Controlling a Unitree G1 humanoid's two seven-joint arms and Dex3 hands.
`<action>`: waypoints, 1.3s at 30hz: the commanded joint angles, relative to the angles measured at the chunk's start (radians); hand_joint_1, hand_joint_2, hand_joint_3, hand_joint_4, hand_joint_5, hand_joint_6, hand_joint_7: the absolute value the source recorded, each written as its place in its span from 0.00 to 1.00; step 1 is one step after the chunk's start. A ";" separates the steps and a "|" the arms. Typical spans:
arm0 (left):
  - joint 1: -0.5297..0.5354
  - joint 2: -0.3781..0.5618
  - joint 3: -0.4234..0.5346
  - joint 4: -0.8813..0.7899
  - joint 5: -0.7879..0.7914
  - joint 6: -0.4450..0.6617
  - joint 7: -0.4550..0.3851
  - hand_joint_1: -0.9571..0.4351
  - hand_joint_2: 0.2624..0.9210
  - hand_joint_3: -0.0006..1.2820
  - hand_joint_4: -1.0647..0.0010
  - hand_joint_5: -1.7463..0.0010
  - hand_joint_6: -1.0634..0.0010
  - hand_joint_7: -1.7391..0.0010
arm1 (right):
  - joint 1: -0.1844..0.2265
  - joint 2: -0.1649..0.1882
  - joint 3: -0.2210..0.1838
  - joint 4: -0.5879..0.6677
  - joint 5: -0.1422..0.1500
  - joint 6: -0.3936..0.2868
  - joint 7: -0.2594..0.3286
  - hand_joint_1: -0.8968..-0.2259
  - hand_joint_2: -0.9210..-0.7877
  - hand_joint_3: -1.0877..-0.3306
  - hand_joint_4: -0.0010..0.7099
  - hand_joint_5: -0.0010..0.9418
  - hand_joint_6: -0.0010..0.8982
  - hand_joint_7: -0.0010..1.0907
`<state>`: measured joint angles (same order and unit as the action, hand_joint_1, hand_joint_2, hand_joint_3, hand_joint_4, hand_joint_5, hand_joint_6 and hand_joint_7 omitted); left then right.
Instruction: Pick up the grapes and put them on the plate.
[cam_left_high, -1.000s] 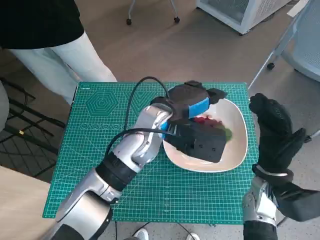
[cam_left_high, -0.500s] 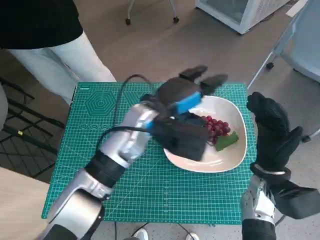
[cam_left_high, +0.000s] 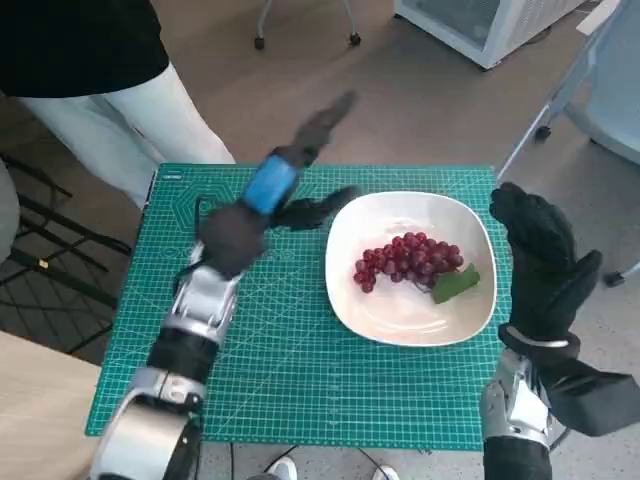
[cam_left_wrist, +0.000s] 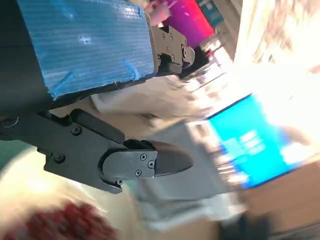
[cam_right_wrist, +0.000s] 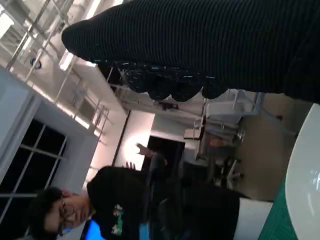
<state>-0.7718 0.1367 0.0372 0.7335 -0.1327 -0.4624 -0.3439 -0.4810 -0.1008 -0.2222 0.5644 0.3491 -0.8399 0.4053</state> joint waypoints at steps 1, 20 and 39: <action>0.114 -0.013 0.095 -0.019 -0.147 -0.069 -0.104 0.24 1.00 0.34 0.92 1.00 0.84 0.99 | 0.014 0.002 0.010 -0.004 0.011 0.033 0.023 0.37 0.00 0.48 0.66 0.01 0.13 0.26; 0.331 -0.055 0.174 -0.220 -0.283 -0.122 -0.197 0.26 1.00 0.34 0.88 0.99 0.80 0.98 | 0.002 0.009 0.026 -0.002 0.007 0.043 0.061 0.38 0.00 0.48 0.66 0.00 0.14 0.25; 0.397 -0.068 0.177 -0.266 -0.265 -0.111 -0.176 0.26 1.00 0.34 0.82 0.98 0.77 0.98 | 0.003 0.010 0.040 0.007 0.004 0.040 0.091 0.35 0.00 0.49 0.65 0.00 0.16 0.24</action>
<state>-0.3857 0.0696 0.2135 0.4809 -0.4034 -0.5741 -0.5246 -0.4891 -0.0934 -0.1841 0.5555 0.3507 -0.8076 0.4848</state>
